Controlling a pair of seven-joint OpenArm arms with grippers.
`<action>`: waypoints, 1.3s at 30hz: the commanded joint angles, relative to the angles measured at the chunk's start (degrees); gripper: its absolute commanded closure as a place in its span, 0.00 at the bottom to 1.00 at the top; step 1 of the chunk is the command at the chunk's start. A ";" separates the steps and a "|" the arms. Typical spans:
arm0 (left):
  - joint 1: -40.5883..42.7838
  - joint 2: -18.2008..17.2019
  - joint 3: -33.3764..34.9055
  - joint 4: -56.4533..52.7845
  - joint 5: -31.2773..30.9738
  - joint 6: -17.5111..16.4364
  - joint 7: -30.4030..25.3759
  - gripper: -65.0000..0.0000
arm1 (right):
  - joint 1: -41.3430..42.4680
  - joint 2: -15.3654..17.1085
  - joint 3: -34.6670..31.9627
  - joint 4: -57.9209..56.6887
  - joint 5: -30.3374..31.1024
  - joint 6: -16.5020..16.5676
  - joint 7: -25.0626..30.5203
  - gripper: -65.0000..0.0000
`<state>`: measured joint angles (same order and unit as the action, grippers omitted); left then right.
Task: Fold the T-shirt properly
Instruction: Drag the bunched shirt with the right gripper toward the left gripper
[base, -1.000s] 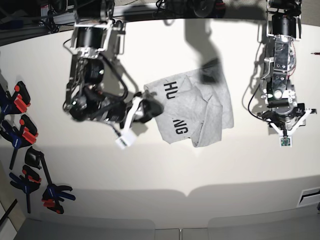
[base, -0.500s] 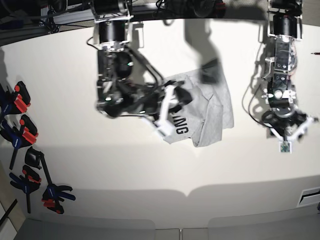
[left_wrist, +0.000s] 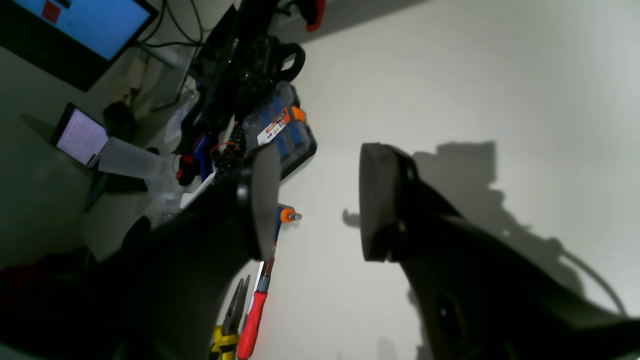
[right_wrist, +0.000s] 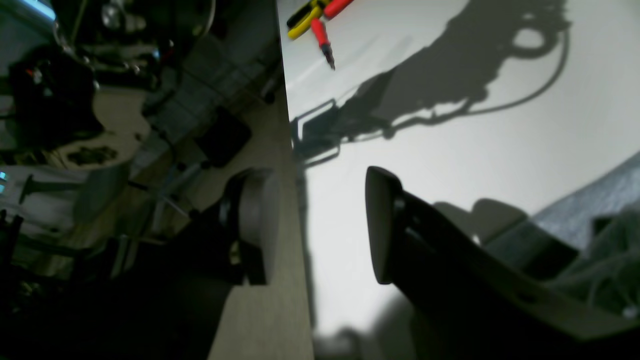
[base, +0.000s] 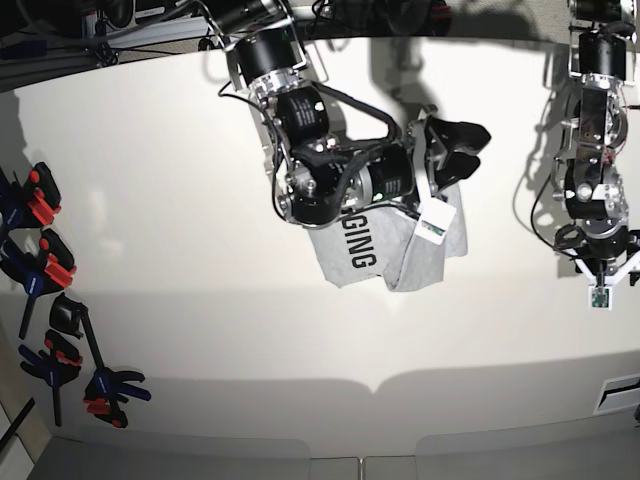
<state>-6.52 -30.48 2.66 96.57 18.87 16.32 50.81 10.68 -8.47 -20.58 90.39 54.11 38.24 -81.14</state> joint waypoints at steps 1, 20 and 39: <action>-1.25 -0.98 -0.37 0.90 0.96 1.07 -1.25 0.63 | 2.01 -0.53 0.70 0.90 -0.55 0.81 1.14 0.59; -1.25 -0.98 -0.37 0.90 -7.63 1.05 -1.27 0.63 | 4.46 -0.53 10.12 0.85 -36.89 -15.82 6.60 0.59; -1.25 -1.01 -0.37 0.90 -7.41 0.96 -1.20 0.63 | 2.73 -0.53 -3.74 0.74 -33.64 -19.34 7.78 0.59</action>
<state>-6.52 -30.48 2.66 96.60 10.31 16.32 51.03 11.97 -8.32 -24.29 90.21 19.84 18.50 -74.39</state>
